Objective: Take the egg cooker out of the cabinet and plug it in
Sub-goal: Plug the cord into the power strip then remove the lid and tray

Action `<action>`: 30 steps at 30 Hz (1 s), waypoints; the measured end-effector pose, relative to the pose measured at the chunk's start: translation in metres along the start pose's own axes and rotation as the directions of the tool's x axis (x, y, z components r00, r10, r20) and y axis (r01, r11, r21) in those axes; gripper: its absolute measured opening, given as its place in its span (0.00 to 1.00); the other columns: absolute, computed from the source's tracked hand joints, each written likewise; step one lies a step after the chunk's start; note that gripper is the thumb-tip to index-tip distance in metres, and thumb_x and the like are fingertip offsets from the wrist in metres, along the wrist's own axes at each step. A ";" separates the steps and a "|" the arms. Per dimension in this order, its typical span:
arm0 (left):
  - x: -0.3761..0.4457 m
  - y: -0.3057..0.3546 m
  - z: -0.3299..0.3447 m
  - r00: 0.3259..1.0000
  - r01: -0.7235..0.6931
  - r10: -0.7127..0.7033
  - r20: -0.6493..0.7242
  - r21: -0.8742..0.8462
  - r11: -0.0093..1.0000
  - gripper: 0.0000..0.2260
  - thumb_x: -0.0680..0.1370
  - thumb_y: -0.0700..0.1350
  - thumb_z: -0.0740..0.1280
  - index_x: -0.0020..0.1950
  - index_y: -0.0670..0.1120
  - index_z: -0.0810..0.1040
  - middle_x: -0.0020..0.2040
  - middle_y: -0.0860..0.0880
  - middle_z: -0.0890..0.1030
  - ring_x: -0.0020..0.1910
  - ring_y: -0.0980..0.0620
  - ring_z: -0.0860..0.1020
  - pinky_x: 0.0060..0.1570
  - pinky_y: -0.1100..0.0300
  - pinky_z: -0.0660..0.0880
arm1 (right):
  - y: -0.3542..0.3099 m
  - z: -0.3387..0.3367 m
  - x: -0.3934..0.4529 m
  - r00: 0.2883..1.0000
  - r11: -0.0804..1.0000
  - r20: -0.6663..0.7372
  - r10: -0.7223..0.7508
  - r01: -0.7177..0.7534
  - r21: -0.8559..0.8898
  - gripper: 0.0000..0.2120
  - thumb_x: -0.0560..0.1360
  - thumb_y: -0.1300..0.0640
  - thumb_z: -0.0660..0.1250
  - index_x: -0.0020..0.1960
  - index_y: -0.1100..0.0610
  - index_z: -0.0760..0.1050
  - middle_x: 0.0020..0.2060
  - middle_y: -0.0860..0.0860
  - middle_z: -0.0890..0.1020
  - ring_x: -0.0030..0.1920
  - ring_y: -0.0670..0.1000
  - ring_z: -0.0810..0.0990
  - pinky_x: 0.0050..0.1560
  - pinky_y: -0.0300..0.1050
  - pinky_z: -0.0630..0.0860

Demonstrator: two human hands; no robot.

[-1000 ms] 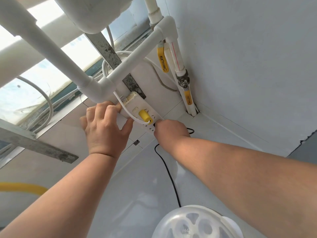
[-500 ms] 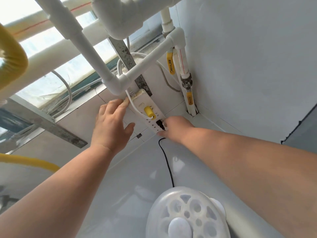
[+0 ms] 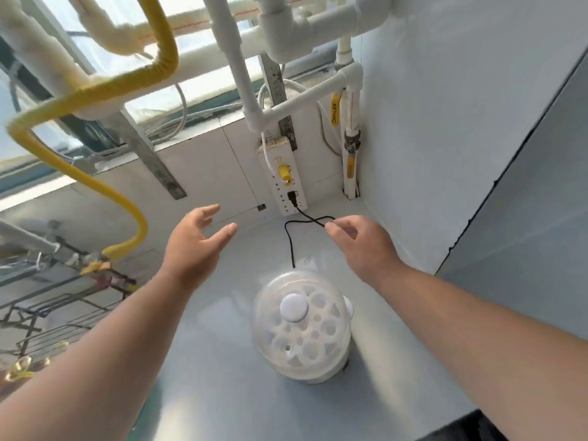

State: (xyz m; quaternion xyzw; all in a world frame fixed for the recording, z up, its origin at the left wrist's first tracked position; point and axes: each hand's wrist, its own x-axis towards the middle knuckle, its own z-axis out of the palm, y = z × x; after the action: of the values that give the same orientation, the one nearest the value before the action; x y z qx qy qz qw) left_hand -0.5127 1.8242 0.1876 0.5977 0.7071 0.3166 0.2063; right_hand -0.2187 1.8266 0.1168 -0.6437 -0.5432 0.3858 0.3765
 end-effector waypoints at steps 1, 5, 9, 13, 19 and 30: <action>-0.016 -0.001 -0.004 1.000 0.029 -0.029 -0.010 -0.054 0.998 0.23 0.79 0.51 0.76 0.73 0.48 0.79 0.69 0.50 0.82 0.69 0.52 0.79 0.66 0.51 0.75 | -0.001 -0.005 -0.012 1.000 0.997 -0.008 0.011 -0.010 0.076 0.13 0.78 0.40 0.70 0.53 0.48 0.85 0.46 0.41 0.87 0.49 0.39 0.84 0.53 0.43 0.79; -0.077 0.000 -0.017 0.991 0.123 -0.129 -0.018 -0.205 0.971 0.15 0.80 0.51 0.76 0.66 0.55 0.81 0.62 0.53 0.85 0.62 0.57 0.82 0.60 0.54 0.76 | -0.007 -0.026 -0.060 0.988 0.901 -0.041 0.150 -0.119 0.418 0.21 0.70 0.32 0.69 0.46 0.49 0.83 0.40 0.42 0.86 0.43 0.42 0.82 0.52 0.45 0.79; -0.143 0.011 -0.030 0.963 0.174 -0.250 -0.102 -0.475 0.863 0.09 0.82 0.47 0.74 0.62 0.53 0.83 0.58 0.51 0.86 0.61 0.51 0.84 0.61 0.49 0.80 | -0.008 -0.047 -0.107 0.964 0.812 -0.071 0.256 -0.174 0.556 0.19 0.71 0.36 0.71 0.45 0.52 0.84 0.42 0.46 0.88 0.48 0.50 0.86 0.58 0.52 0.82; -0.198 0.034 -0.034 0.938 0.185 -0.331 -0.106 -0.653 0.734 0.07 0.82 0.48 0.73 0.59 0.51 0.82 0.59 0.47 0.85 0.61 0.47 0.83 0.57 0.48 0.81 | -0.012 -0.066 -0.141 0.957 0.762 0.000 0.289 -0.230 0.606 0.18 0.74 0.40 0.70 0.48 0.55 0.84 0.46 0.52 0.88 0.53 0.54 0.87 0.55 0.49 0.81; -0.238 0.060 -0.031 0.929 0.196 -0.360 -0.085 -0.710 0.676 0.18 0.73 0.55 0.73 0.60 0.51 0.81 0.60 0.47 0.85 0.60 0.47 0.83 0.60 0.45 0.81 | -0.022 -0.087 -0.167 0.963 0.738 0.015 0.268 -0.216 0.639 0.15 0.81 0.44 0.69 0.51 0.56 0.84 0.45 0.51 0.88 0.52 0.52 0.87 0.54 0.49 0.81; -0.239 0.047 -0.034 0.914 0.261 -0.405 -0.017 -0.740 0.619 0.08 0.81 0.45 0.74 0.59 0.50 0.81 0.62 0.46 0.84 0.64 0.46 0.82 0.62 0.42 0.81 | -0.034 -0.085 -0.190 0.980 0.817 0.003 0.201 -0.169 0.552 0.12 0.82 0.47 0.70 0.53 0.56 0.84 0.50 0.52 0.88 0.56 0.54 0.87 0.60 0.53 0.83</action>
State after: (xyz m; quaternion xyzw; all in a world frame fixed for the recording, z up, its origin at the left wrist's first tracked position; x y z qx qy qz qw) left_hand -0.4543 1.5881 0.2237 0.2932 0.6382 0.5786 0.4147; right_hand -0.1768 1.6374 0.1995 -0.5687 -0.3340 0.5420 0.5208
